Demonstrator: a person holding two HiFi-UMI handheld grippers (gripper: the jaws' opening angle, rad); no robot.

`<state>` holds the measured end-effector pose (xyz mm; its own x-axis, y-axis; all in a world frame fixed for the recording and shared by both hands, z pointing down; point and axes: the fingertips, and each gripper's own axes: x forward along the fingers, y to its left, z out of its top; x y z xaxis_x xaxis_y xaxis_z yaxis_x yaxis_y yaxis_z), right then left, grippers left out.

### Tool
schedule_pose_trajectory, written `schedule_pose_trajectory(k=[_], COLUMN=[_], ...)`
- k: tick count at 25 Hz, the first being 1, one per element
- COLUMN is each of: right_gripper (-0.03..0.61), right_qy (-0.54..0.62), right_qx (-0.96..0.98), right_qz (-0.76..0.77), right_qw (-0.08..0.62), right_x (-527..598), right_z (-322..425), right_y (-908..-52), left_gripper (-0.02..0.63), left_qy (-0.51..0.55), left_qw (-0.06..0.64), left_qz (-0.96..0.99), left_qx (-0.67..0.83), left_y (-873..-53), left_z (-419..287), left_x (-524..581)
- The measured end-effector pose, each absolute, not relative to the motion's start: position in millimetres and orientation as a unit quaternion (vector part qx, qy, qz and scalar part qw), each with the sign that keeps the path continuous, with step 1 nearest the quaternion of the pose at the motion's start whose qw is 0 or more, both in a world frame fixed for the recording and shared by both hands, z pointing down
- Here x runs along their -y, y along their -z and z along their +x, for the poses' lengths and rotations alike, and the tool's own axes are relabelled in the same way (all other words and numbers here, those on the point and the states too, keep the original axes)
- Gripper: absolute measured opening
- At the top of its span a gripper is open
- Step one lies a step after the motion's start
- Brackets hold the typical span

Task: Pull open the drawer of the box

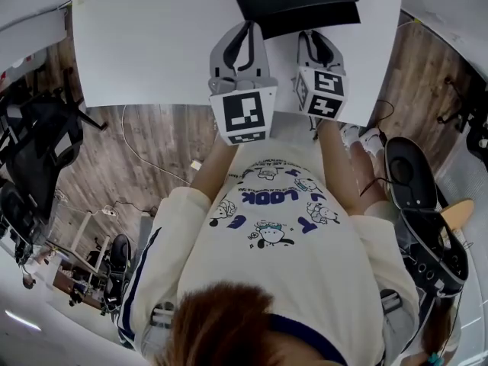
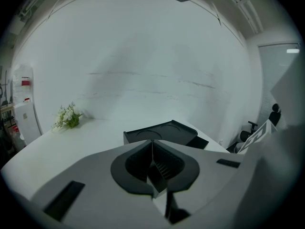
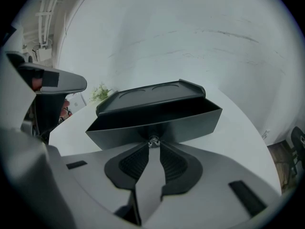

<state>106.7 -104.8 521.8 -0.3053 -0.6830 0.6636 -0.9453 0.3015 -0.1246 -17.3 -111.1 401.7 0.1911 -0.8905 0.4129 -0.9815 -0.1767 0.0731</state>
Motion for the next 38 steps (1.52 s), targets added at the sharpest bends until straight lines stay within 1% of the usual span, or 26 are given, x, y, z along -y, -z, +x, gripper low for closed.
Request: schedule_pose_trajectory(k=[38], right_gripper=[0.087], right_qy=[-0.280], right_qx=[0.759], right_qz=[0.531], right_qw=[0.254], right_x=[69.1], right_z=[123.6], right_y=[-524.9], left_gripper=[0.018], left_qy=[-0.135], left_qw=[0.172], left_qz=[0.768], left_qx=[0.601], left_y=[-399.5], left_z=[-3.6], left_x=[104.3])
